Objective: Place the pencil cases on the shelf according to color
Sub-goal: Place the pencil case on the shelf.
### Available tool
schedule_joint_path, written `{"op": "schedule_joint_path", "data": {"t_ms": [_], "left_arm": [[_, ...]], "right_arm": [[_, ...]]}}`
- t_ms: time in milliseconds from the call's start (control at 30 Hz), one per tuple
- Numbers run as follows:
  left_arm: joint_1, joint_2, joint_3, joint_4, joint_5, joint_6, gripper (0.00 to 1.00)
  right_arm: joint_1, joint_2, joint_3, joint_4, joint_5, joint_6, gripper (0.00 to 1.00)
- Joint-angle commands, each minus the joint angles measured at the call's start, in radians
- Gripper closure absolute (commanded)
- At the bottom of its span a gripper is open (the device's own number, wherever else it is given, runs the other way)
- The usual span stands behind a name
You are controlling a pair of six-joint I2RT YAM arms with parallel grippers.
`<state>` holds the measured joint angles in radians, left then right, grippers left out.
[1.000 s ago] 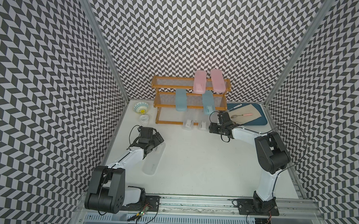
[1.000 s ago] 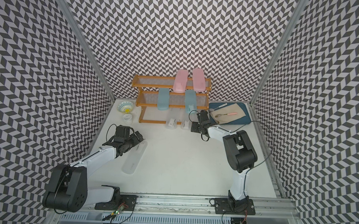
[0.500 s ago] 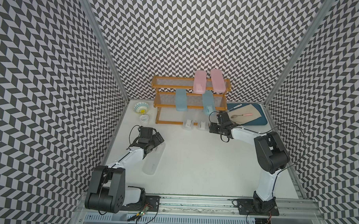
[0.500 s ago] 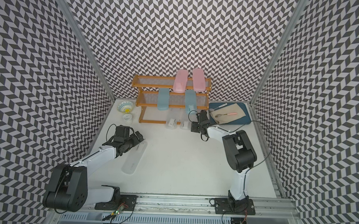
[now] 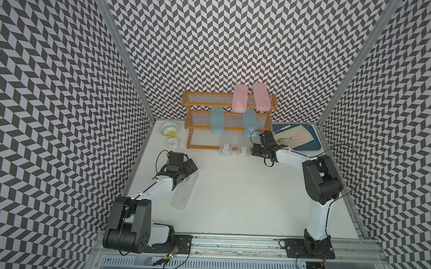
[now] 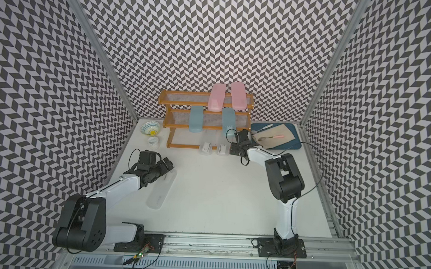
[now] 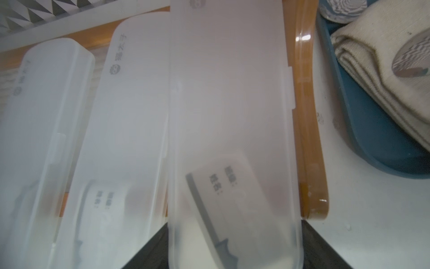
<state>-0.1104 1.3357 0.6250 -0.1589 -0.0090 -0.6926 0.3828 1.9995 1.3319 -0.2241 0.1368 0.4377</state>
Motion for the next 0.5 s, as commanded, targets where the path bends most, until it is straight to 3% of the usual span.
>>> {"op": "schedule_joint_path", "data": {"t_ms": [0, 133, 467], "left_arm": [[0.007, -0.004, 0.016, 0.001, 0.010, 0.012, 0.01], [0.005, -0.042, 0.013, -0.062, -0.062, -0.006, 0.01], [0.002, -0.190, -0.004, -0.184, -0.137, -0.044, 0.01]], "right_arm": [[-0.005, -0.001, 0.015, 0.025, -0.003, 0.024, 0.10], [-0.006, -0.057, -0.035, 0.059, -0.045, 0.035, 0.02], [-0.006, -0.311, -0.244, 0.105, -0.131, 0.041, 0.00]]}}
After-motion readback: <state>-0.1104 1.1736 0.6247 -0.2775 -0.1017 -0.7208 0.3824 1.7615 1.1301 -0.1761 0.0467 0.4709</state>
